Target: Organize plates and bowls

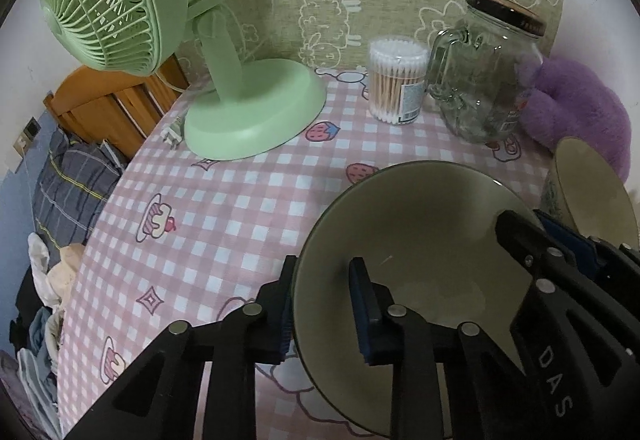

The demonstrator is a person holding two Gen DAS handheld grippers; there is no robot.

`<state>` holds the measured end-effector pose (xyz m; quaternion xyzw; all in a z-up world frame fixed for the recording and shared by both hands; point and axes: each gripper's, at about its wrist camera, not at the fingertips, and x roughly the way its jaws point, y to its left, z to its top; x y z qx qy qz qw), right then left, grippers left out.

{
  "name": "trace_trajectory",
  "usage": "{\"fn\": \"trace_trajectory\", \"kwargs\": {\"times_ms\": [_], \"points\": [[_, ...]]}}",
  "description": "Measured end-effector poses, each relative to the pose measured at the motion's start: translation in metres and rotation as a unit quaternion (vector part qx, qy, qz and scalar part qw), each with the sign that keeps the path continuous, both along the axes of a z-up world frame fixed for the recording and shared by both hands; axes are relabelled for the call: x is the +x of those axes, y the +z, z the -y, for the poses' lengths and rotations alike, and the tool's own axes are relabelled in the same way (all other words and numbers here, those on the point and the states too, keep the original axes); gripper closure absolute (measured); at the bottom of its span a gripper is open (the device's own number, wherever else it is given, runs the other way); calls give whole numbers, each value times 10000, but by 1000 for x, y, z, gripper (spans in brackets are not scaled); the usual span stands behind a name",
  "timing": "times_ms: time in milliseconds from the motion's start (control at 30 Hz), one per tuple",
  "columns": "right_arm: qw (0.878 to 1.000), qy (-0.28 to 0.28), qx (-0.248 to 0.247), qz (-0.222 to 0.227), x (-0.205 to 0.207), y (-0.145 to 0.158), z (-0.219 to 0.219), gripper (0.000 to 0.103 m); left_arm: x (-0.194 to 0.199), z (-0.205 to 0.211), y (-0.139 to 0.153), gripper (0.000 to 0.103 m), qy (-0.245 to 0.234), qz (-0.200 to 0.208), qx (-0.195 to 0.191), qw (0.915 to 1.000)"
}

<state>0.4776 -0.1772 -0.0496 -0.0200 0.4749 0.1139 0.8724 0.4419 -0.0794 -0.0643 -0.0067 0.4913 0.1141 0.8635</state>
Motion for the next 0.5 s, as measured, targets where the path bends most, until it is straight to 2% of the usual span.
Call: {"fn": "trace_trajectory", "kwargs": {"times_ms": [500], "points": [[9998, -40, -112, -131, -26, 12, 5, 83, -29, 3, 9, 82, -103, -181, -96, 9997]]}}
